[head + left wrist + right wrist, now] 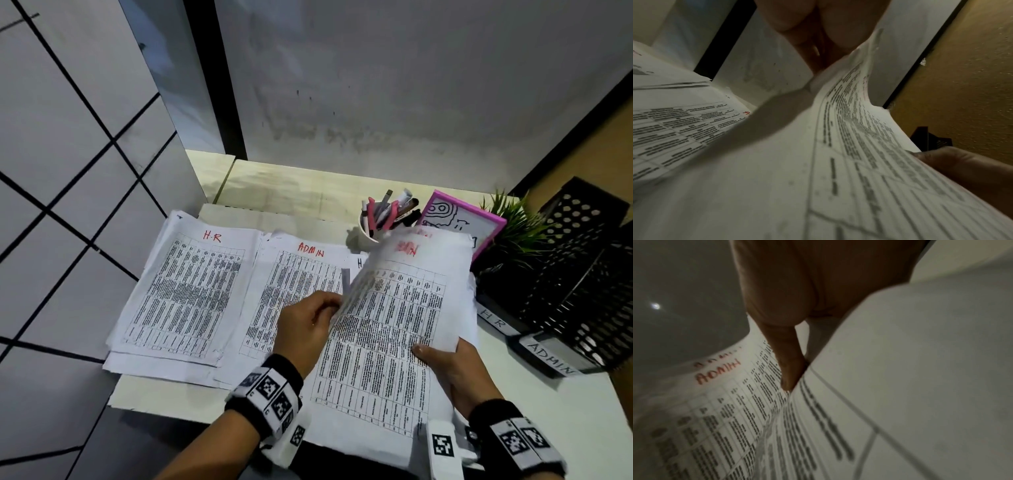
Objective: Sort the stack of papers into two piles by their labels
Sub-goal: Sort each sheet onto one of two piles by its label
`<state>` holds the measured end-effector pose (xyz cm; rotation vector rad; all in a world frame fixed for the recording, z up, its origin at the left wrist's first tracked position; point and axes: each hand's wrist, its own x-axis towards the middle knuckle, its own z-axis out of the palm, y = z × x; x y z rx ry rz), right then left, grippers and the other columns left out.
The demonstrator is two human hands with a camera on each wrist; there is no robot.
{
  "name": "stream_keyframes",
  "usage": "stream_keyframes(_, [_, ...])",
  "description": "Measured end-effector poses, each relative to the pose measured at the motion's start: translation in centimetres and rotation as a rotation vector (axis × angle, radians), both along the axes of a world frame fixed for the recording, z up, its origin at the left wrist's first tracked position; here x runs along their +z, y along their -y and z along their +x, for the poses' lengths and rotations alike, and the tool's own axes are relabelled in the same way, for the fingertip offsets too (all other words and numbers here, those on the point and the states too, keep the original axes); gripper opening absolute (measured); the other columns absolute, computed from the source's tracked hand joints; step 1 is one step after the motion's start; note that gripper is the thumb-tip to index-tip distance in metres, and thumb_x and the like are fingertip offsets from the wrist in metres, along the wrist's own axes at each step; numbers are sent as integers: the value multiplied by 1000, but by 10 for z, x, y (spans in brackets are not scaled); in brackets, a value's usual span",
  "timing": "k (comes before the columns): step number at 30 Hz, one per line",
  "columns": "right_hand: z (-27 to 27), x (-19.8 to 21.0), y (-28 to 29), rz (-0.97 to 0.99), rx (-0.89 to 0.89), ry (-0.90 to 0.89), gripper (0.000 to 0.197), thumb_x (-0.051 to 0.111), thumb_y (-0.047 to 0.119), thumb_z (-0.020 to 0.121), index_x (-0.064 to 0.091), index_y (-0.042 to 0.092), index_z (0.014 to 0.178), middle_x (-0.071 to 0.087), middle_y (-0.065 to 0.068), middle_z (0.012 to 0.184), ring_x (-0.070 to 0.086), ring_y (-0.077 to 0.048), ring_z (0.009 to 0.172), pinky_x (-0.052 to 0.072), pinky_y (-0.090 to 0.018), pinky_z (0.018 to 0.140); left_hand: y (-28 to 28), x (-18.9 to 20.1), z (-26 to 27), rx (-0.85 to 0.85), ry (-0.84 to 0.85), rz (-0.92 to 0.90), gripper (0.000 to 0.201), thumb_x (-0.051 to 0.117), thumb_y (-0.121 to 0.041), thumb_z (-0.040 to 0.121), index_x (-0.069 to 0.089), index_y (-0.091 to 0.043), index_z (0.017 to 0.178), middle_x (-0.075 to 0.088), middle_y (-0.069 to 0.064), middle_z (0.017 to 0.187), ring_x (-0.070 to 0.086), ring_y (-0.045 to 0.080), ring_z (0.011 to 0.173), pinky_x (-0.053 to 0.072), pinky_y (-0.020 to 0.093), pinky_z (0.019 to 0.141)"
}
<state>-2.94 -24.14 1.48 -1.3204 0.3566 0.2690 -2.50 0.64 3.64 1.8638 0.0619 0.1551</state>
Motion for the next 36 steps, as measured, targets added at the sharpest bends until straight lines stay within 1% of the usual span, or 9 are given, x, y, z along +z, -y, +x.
stream_keyframes(7, [0,-5,2,-20,-39,-30,95,98,26,31,61,2,115,74,-14,104,72,-25,94,59,-27,77,3,3,-24,-103,-137,-159,37,74,-18,81,48,-42,92,60,-9,113,64,8,97,55,23,80])
stream_keyframes(10, [3,-1,1,-59,-20,-72,45,82,2,66,63,0,107,75,-11,89,72,-19,78,57,-22,64,-3,-9,-22,80,-156,-175,41,69,1,82,47,-30,66,66,-8,88,65,15,72,50,26,56])
stream_keyframes(12, [5,-3,6,-147,12,-124,22,69,-7,80,65,-3,101,71,-9,77,66,-18,64,54,-22,55,-22,-22,-14,247,-191,-212,45,68,9,78,52,-28,58,67,-10,80,65,20,74,49,26,61])
stream_keyframes(18, [3,-26,48,-692,-102,-94,18,75,-1,79,70,7,95,70,-16,94,64,-29,81,52,-29,67,-105,-47,15,500,-308,12,25,64,0,84,68,-24,91,62,-8,85,54,7,75,51,35,81])
stream_keyframes(22, [-2,-40,64,-1054,-30,-183,37,81,13,75,68,1,108,58,-23,104,59,-38,95,48,-45,89,-132,-69,29,439,-378,101,26,60,1,86,66,-21,99,67,22,97,57,25,66,49,34,61])
stream_keyframes(25, [-7,-41,58,-1123,2,-250,31,82,25,73,63,2,79,50,-17,88,54,-38,89,47,-44,81,-125,-76,32,370,-432,223,24,55,6,88,66,-8,105,66,18,103,57,24,68,45,23,57])
stream_keyframes(29, [-14,-40,44,-1154,-25,-292,30,77,25,75,54,6,81,41,-10,94,48,-35,98,45,-40,82,-108,-77,33,267,-476,346,27,51,10,86,67,-9,94,66,16,112,61,27,77,48,28,68])
stream_keyframes(33, [-14,-40,40,-1204,-16,-336,36,76,19,76,56,3,101,34,-9,100,43,-38,111,44,-45,91,-65,-61,31,286,-363,711,24,61,1,80,65,-14,98,36,10,147,35,29,131,38,42,103])
stream_keyframes(36, [-11,-45,41,-1212,-10,-421,41,79,22,75,54,2,100,41,-17,107,43,-39,111,47,-49,91,-15,-52,23,124,-234,519,31,58,-11,88,57,-18,118,29,0,150,35,10,126,28,33,112])
